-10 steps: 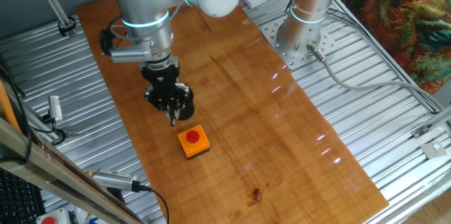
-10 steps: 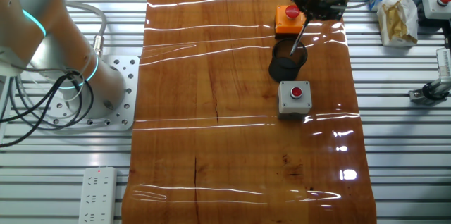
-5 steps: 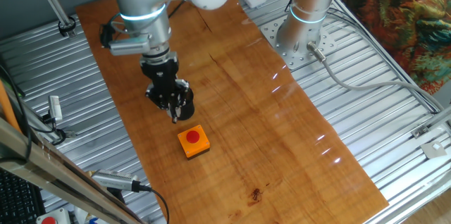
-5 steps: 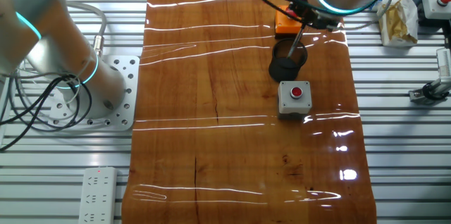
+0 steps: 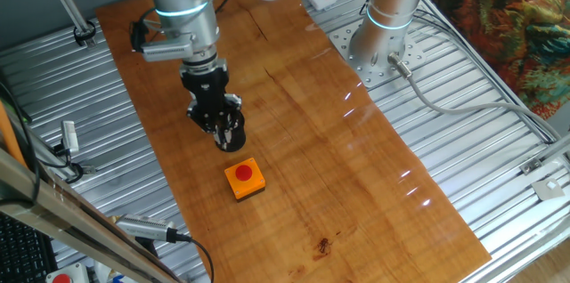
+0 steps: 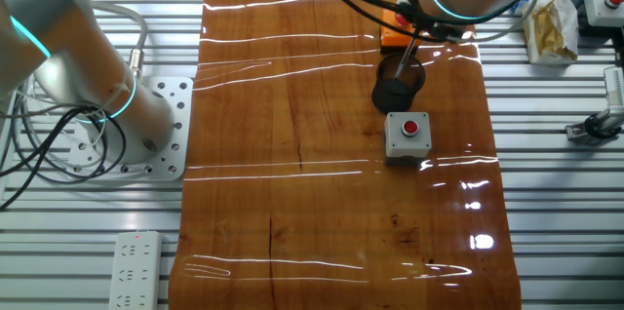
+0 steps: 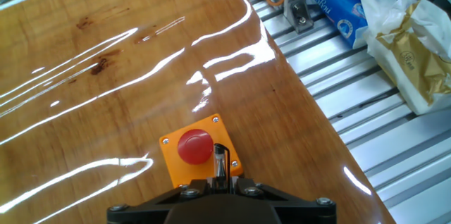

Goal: Put the pen into the pen holder

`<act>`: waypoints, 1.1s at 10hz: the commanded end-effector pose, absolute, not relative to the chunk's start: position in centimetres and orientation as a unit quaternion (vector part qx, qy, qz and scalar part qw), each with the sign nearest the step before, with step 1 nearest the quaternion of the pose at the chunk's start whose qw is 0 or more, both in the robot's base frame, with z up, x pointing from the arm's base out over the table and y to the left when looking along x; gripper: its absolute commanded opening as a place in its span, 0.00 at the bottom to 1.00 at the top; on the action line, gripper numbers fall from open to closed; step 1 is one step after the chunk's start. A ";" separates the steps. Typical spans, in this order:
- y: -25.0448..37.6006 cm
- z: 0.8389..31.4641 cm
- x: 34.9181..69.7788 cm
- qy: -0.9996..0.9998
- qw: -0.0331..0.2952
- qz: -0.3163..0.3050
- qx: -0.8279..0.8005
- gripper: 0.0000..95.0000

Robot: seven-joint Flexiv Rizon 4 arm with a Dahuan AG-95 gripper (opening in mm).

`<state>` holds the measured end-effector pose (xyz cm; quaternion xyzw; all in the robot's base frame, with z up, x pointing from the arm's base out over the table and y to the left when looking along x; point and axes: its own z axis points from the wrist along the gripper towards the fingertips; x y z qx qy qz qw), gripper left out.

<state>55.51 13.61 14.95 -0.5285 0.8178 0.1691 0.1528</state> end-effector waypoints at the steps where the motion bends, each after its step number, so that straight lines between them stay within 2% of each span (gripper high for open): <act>1: 13.6 14.9 55.6 0.820 0.151 0.164 -0.528 0.00; 7: 13.6 14.9 55.6 0.826 0.149 0.158 -0.521 0.00; 11: 13.6 15.1 55.6 0.807 0.175 0.189 -0.532 0.00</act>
